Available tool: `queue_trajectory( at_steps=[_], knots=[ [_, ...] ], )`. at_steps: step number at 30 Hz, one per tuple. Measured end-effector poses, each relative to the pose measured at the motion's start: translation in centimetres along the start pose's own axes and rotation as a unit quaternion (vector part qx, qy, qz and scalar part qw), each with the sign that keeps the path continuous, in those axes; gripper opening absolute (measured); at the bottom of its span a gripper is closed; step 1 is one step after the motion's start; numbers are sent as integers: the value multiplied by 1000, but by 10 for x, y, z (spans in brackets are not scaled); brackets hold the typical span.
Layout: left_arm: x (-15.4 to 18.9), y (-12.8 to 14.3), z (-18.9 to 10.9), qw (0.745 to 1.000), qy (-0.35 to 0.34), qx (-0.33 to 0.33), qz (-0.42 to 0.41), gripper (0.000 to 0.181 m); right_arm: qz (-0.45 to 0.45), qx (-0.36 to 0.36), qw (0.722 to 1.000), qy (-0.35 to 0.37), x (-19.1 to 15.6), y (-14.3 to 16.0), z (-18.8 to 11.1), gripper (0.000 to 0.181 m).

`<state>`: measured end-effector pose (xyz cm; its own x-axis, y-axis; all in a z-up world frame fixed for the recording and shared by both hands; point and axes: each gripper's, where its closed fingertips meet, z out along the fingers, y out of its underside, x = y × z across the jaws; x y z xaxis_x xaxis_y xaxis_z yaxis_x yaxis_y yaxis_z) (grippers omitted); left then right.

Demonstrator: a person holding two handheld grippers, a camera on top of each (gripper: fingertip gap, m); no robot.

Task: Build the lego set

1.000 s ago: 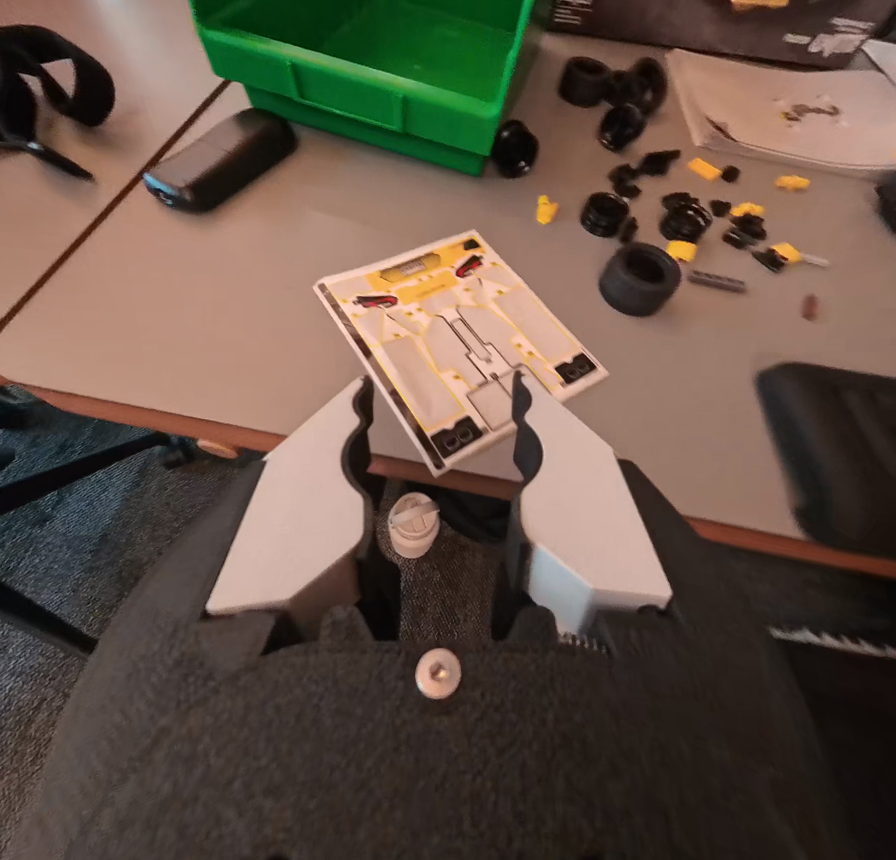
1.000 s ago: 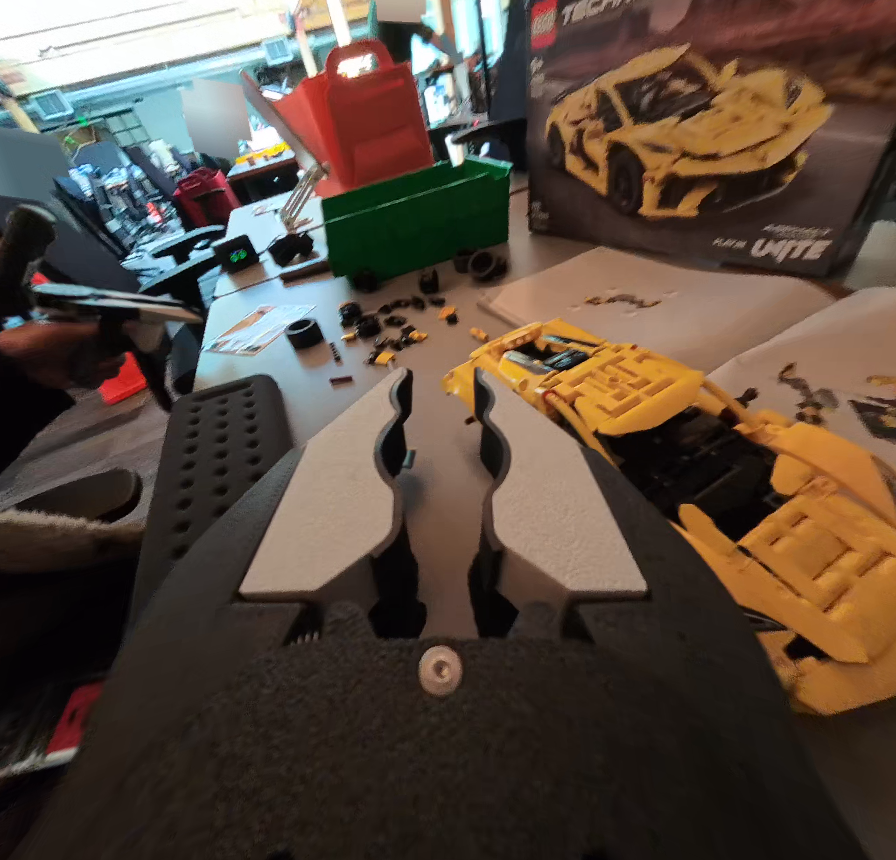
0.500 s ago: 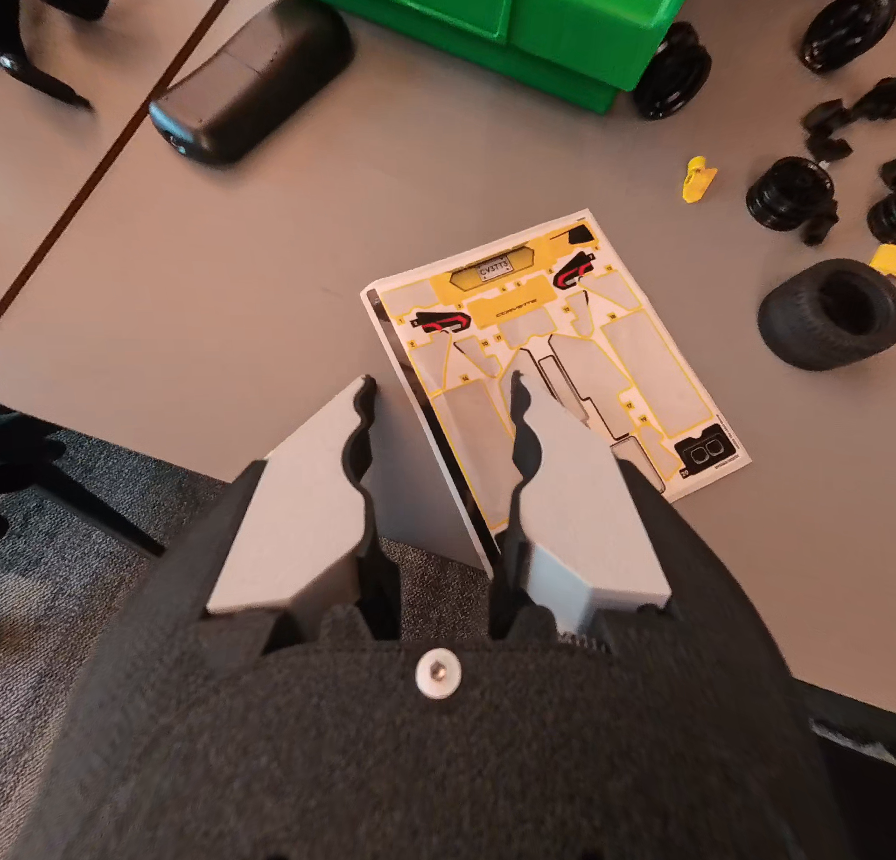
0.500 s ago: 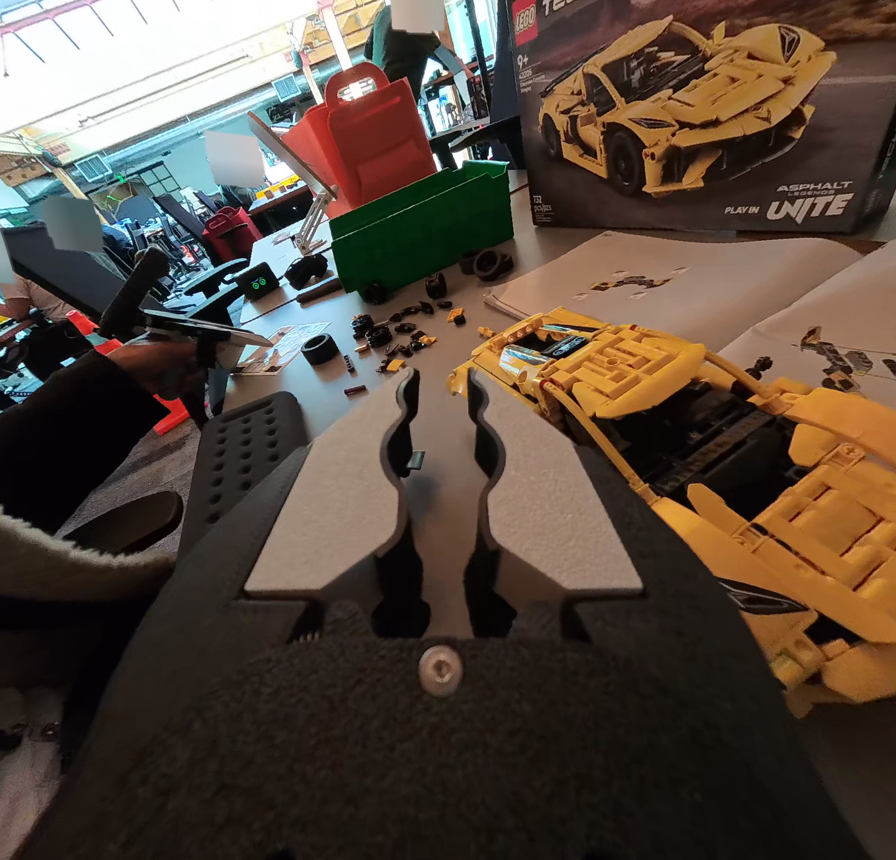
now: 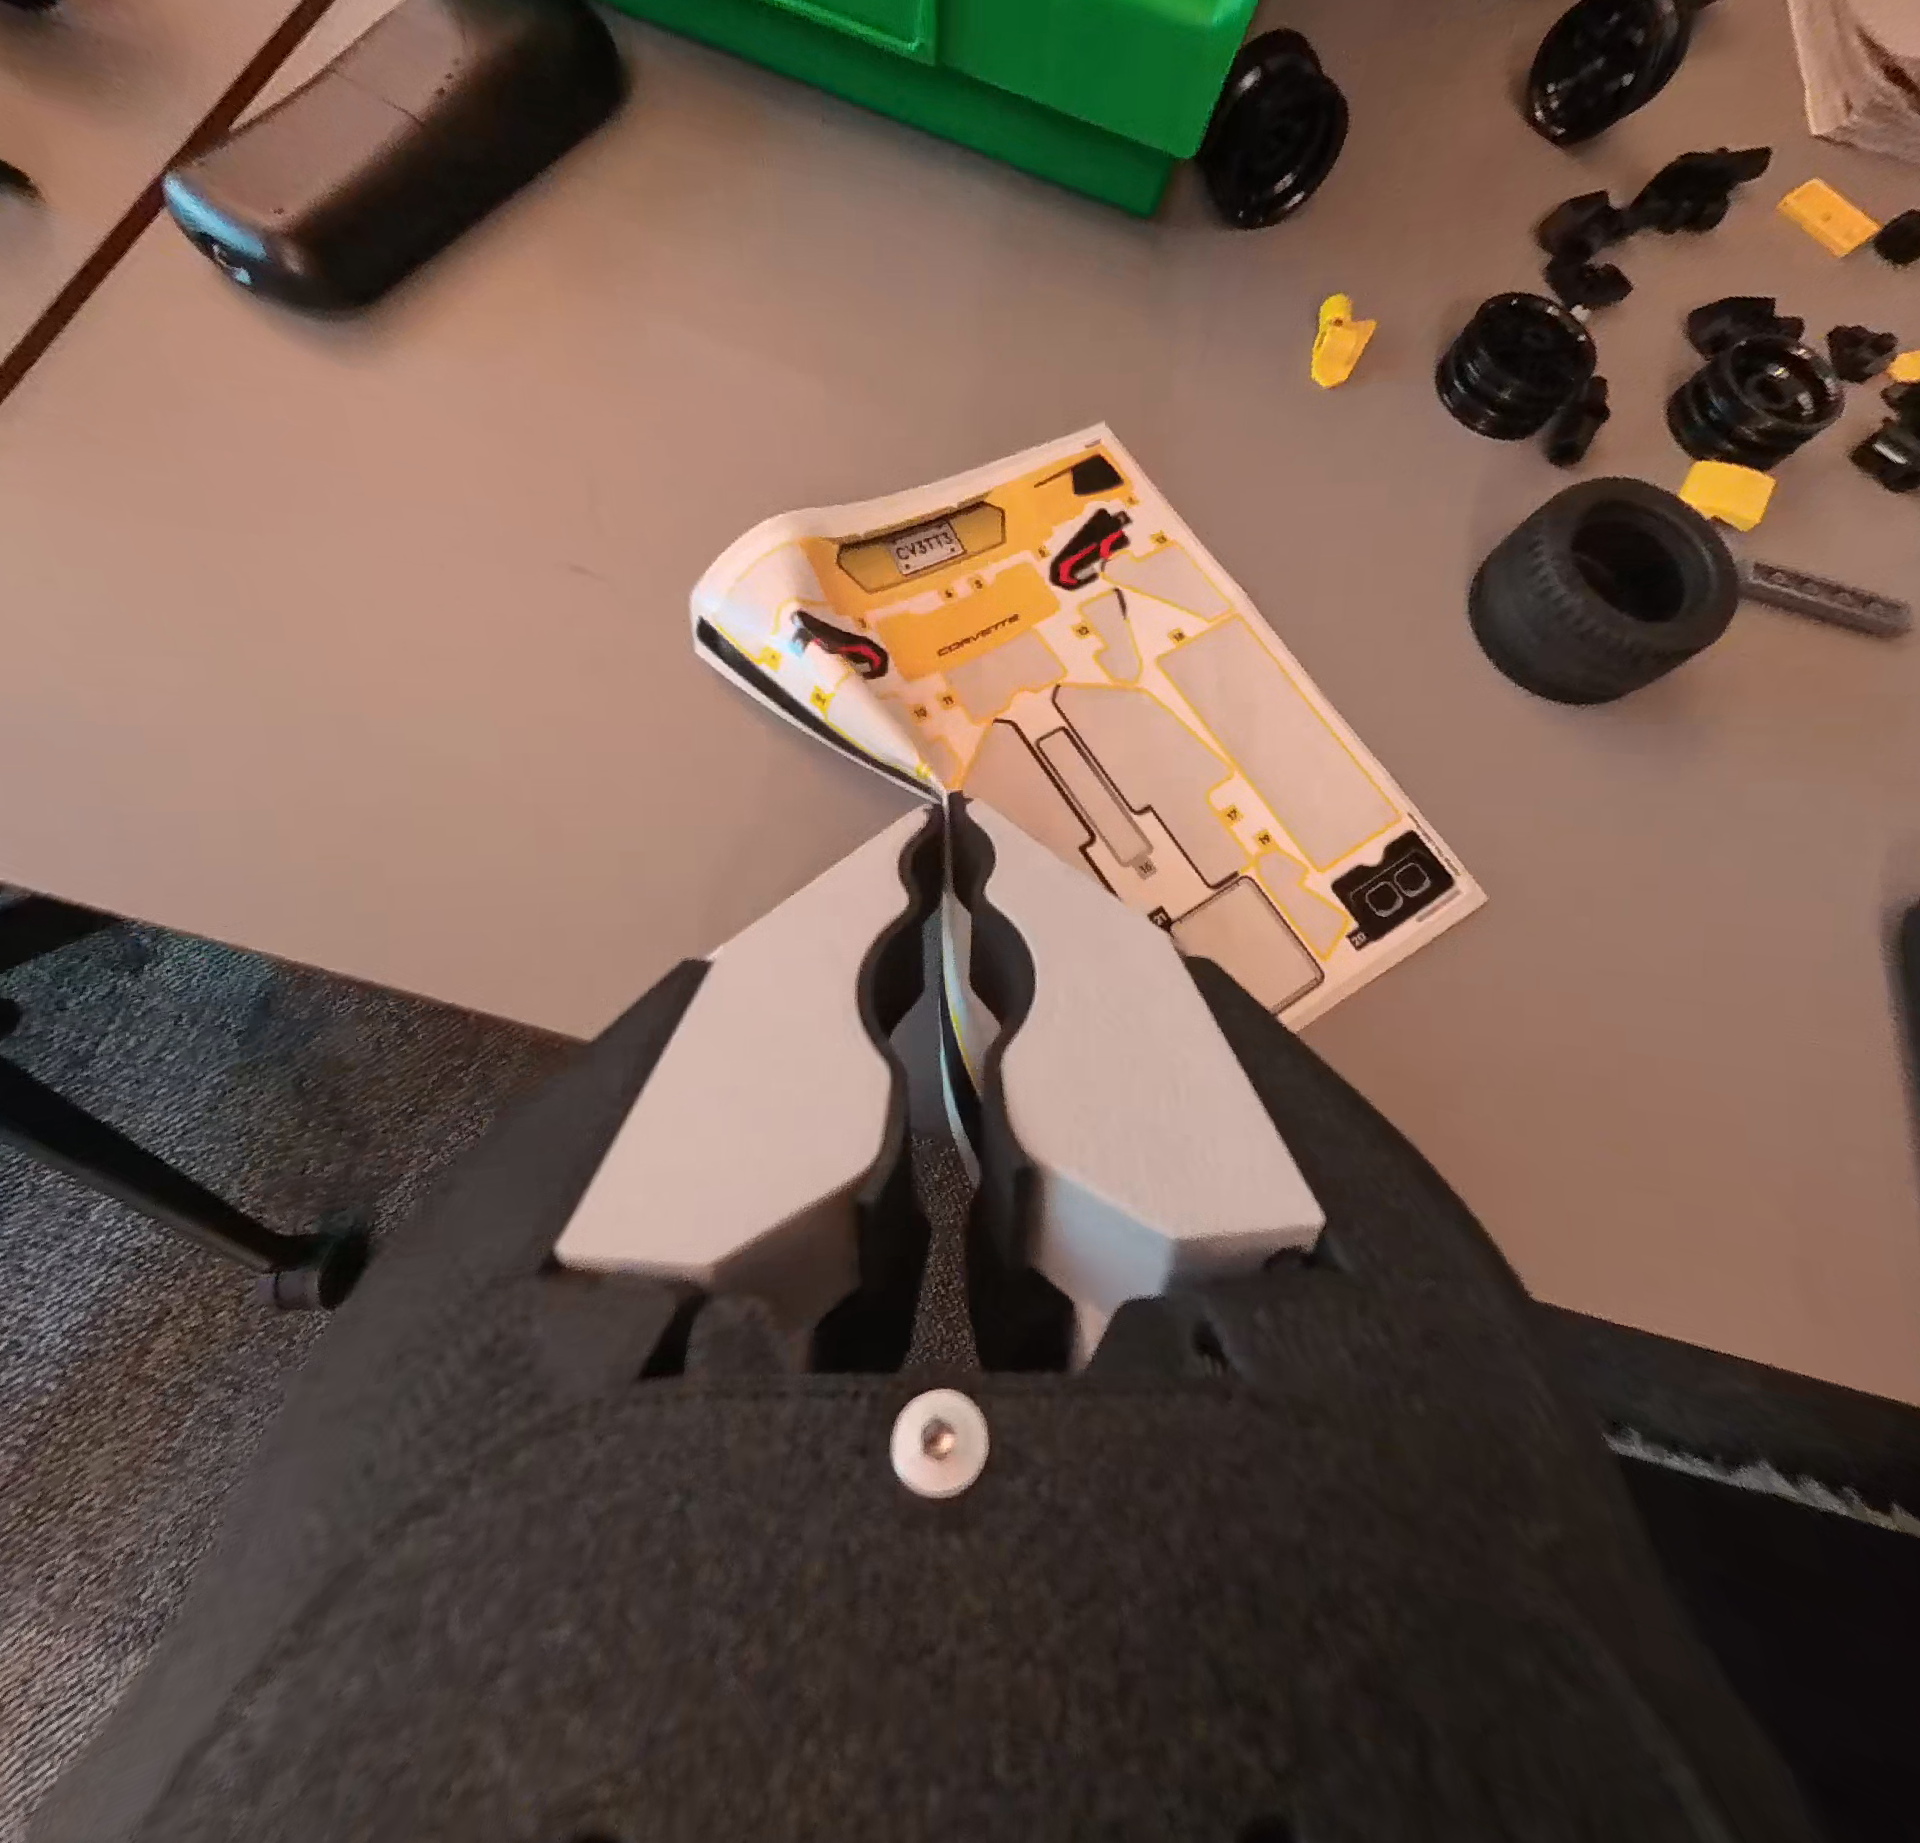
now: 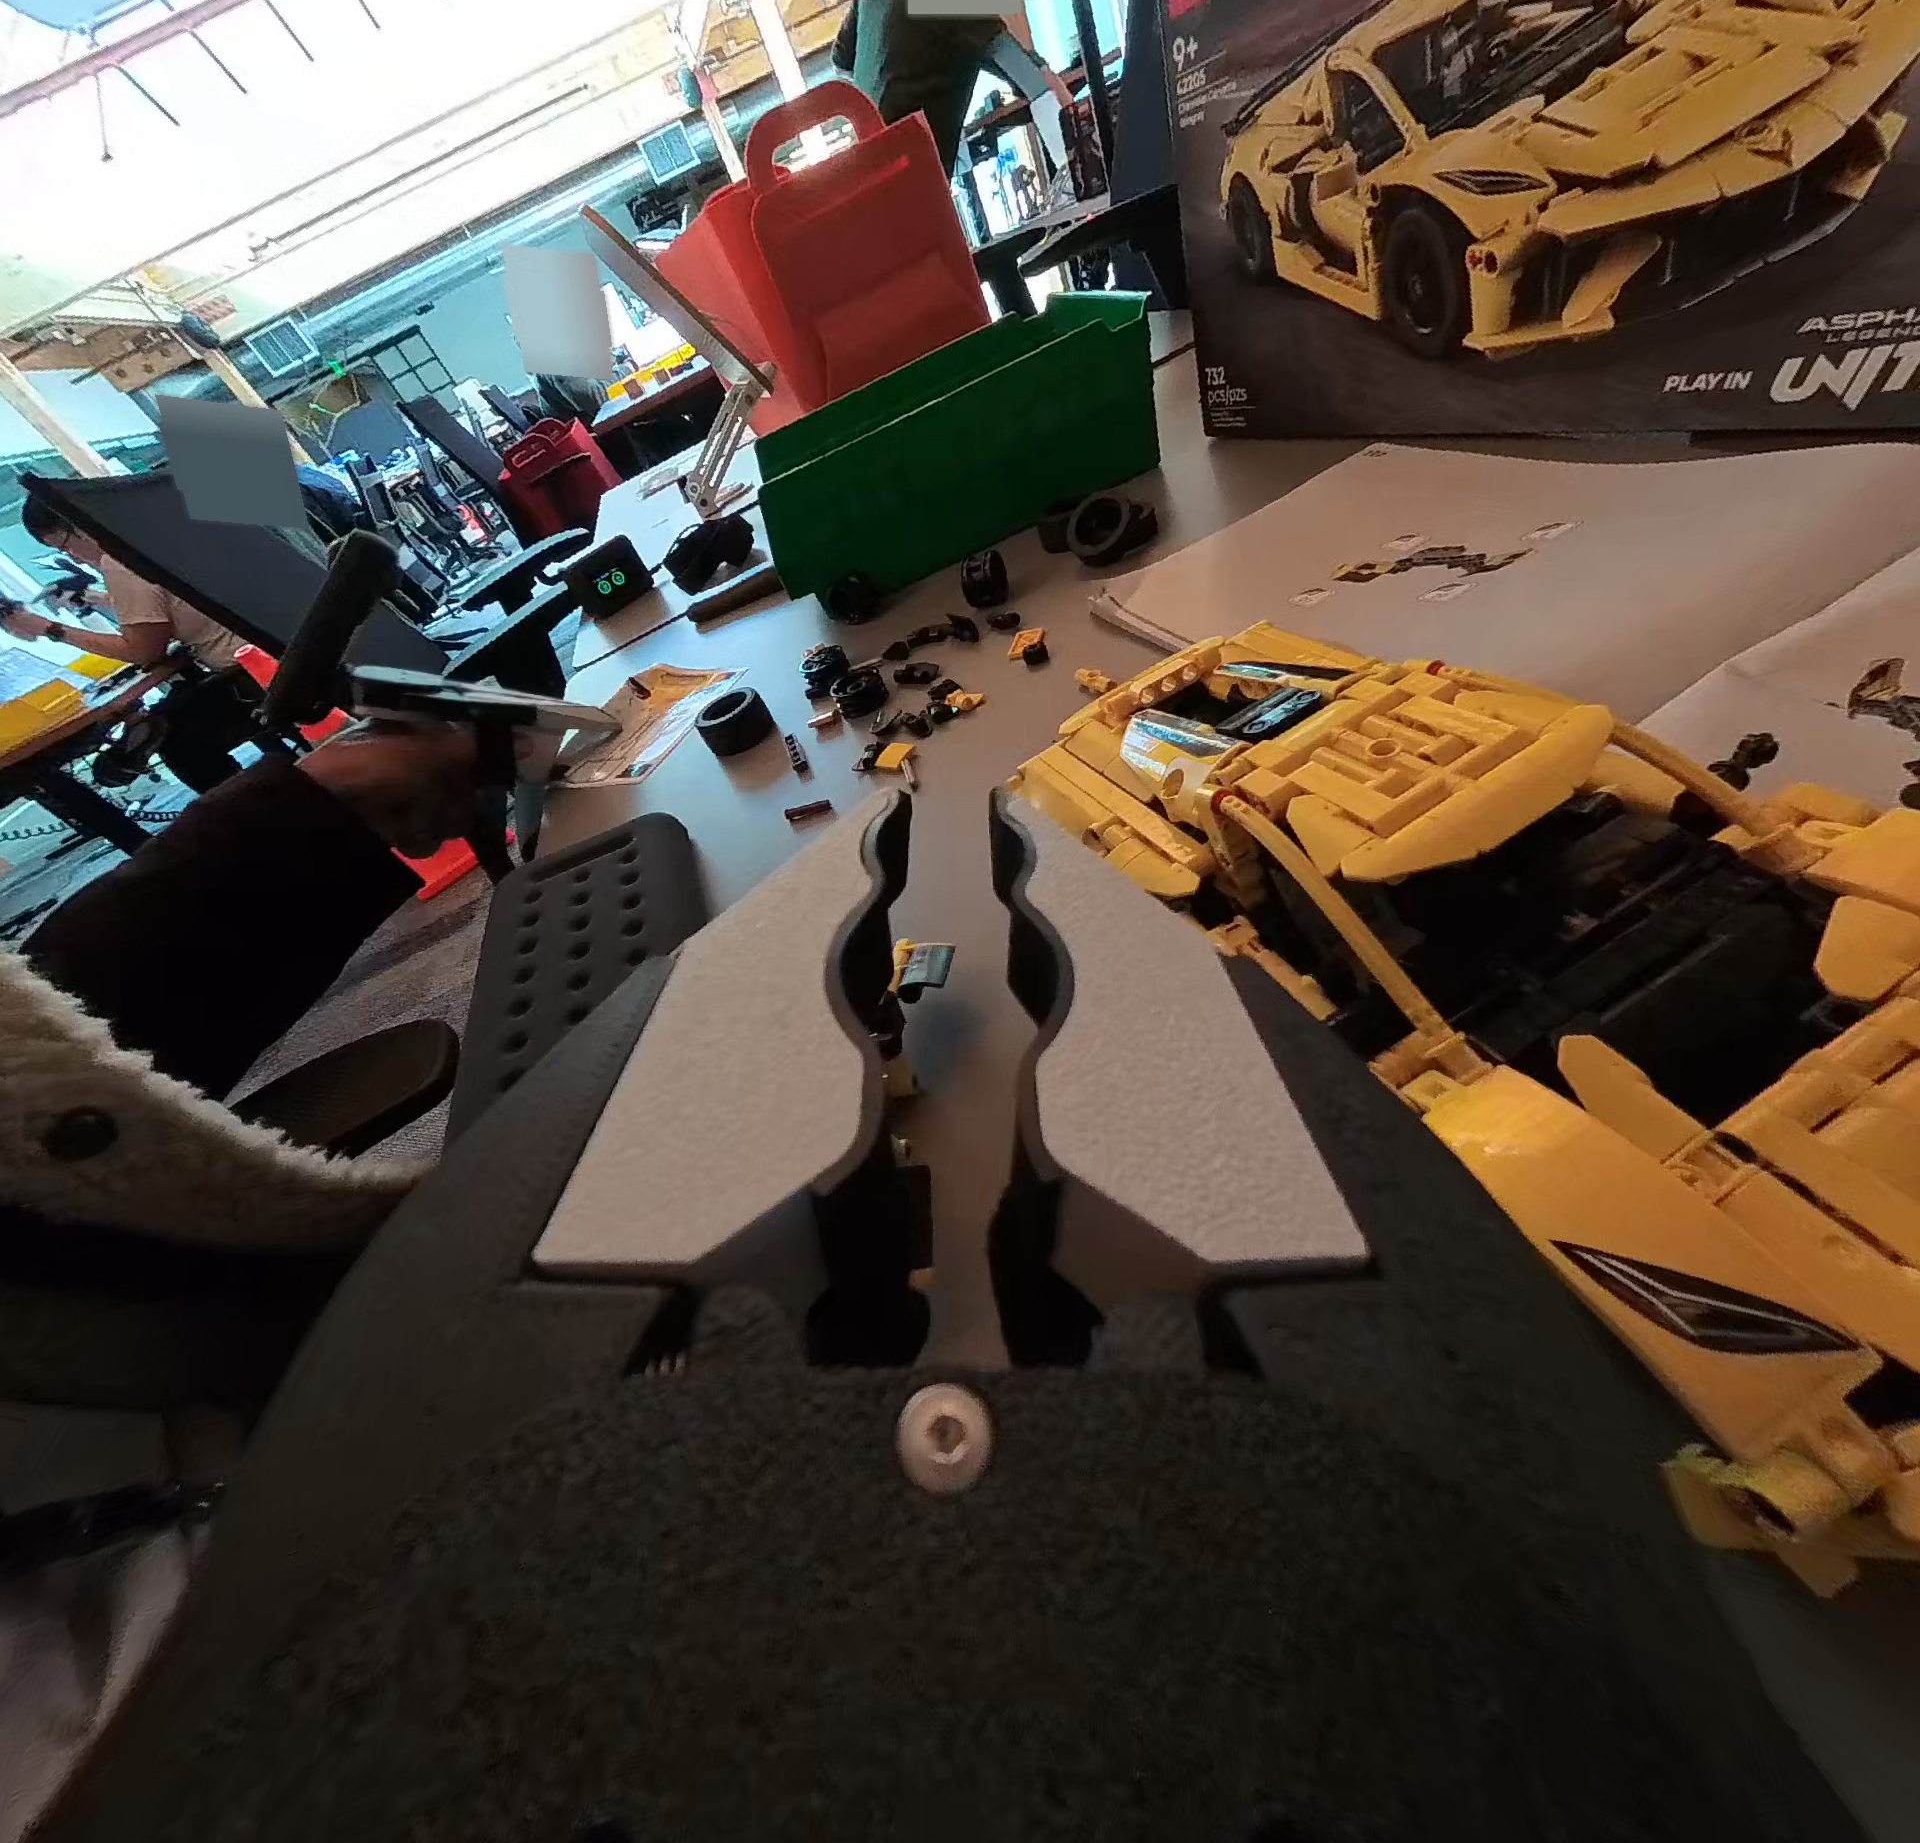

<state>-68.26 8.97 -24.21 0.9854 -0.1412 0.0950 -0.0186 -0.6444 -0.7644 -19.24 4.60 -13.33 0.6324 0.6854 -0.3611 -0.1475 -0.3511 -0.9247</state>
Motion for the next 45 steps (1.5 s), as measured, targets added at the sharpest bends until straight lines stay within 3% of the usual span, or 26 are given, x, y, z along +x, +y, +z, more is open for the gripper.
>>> queue_trajectory(
  at_steps=[4, 8, 15, 18, 20, 23, 26, 31, 34, 36, 40, 42, 45],
  knots=[
    [23, -7, -7, 998, 54, 21, 25, 0, 2, 4, 1000, -9, -3, -2, -1, 13],
    [78, -45, -38, 978, 164, 121, 39, 0, -8, 18, 998, -59, -26, -14, 3, 18],
    [185, -121, -130, 890, 369, 266, 31, 0, -6, -86, 982, -165, -102, -21, 55, 55],
    [227, -134, -152, 849, 444, 285, 4, 0, 7, -92, 973, -212, -132, -27, 80, 55],
    [256, -136, -160, 821, 497, 281, -10, 0, 54, -84, 959, -265, -151, -33, 89, 51],
    [292, -130, -154, 806, 531, 261, -14, 0, 112, -81, 937, -321, -162, -36, 92, 33],
    [315, -121, -141, 813, 530, 242, 2, 3, 159, -71, 912, -372, -160, -38, 81, 0],
    [302, -124, -120, 841, 477, 255, -23, 20, 225, -40, 910, -345, -120, -37, 64, 0],
    [297, -116, -109, 841, 481, 242, -52, 28, 253, -9, 902, -348, -103, -44, 51, 0],
    [309, -105, -107, 821, 522, 216, -78, 32, 267, -9, 893, -361, -100, -46, 45, 0],
    [335, -81, -108, 754, 628, 140, -131, 35, 269, 0, 871, -411, -107, -54, 30, 0],
    [341, -80, -114, 720, 663, 131, -159, 35, 264, -5, 873, -410, -107, -54, 29, 0],
    [348, -79, -118, 704, 680, 125, -162, 35, 261, -7, 874, -411, -106, -52, 28, 0]
  ],
)
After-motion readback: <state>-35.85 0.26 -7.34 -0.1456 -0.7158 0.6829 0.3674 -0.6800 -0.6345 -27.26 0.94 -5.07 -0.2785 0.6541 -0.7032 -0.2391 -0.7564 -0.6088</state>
